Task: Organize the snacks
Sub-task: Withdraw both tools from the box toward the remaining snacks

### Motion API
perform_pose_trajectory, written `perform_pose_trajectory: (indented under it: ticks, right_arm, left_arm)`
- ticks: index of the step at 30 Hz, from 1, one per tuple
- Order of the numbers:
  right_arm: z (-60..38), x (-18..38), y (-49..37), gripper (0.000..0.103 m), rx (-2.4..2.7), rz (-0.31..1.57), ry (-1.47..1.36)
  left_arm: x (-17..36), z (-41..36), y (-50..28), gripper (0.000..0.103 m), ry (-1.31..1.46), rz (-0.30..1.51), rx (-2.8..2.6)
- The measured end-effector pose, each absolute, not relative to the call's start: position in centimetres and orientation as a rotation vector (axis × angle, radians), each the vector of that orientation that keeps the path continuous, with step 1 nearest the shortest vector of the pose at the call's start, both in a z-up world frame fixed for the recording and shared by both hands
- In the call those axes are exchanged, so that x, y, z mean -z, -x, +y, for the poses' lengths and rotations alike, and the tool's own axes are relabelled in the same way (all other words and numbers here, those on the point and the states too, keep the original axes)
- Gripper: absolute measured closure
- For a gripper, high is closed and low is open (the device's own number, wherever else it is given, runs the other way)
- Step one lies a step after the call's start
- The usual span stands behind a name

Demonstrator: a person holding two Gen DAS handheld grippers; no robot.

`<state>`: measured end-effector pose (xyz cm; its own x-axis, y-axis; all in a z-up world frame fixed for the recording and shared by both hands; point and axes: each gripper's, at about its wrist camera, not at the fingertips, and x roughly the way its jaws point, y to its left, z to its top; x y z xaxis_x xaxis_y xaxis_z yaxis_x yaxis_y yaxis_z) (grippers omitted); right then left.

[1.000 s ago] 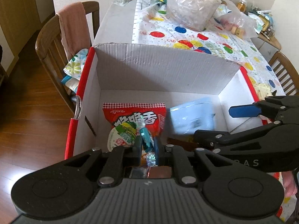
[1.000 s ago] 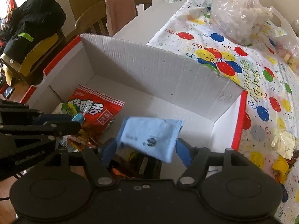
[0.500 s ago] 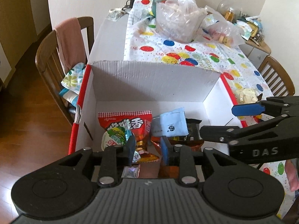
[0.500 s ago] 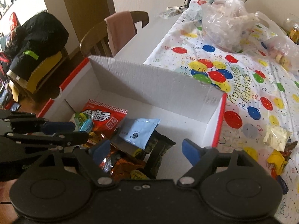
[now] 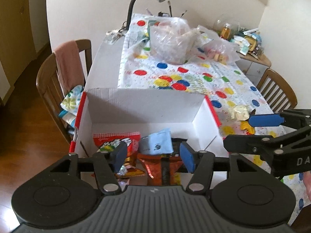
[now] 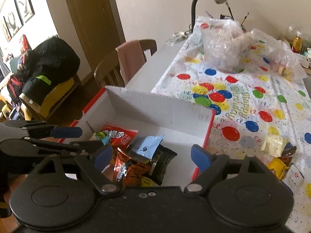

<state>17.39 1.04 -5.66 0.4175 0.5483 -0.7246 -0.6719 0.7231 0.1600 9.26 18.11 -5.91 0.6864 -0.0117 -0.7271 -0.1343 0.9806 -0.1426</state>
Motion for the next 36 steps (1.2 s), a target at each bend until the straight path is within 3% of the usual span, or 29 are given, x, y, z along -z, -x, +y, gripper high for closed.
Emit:
perform_pose_trajectory:
  ticks: [12, 15, 21, 36]
  right_arm:
    - [-6.1, 3.6, -16.2, 0.013, -0.768, 0.781, 0.055]
    - [-8.2, 3.5, -16.0, 0.002, -0.747, 0.773, 0.043]
    - [-12.8, 3.8, -16.1, 0.002, -0.714, 0.760, 0.031]
    - [-23.8, 6.6, -20.7, 0.000, -0.642, 0.759, 0.156]
  left_arm:
    - [3.3, 11.3, -9.2, 0.030, 0.136, 0.741, 0.000]
    - [3.3, 9.1, -9.7, 0.029, 0.127, 0.738, 0.028]
    - [3.7, 4.7, -11.1, 0.022, 0.119, 0.732, 0.075]
    - [7.0, -4.7, -18.4, 0.022, 0.120, 0.818, 0.121]
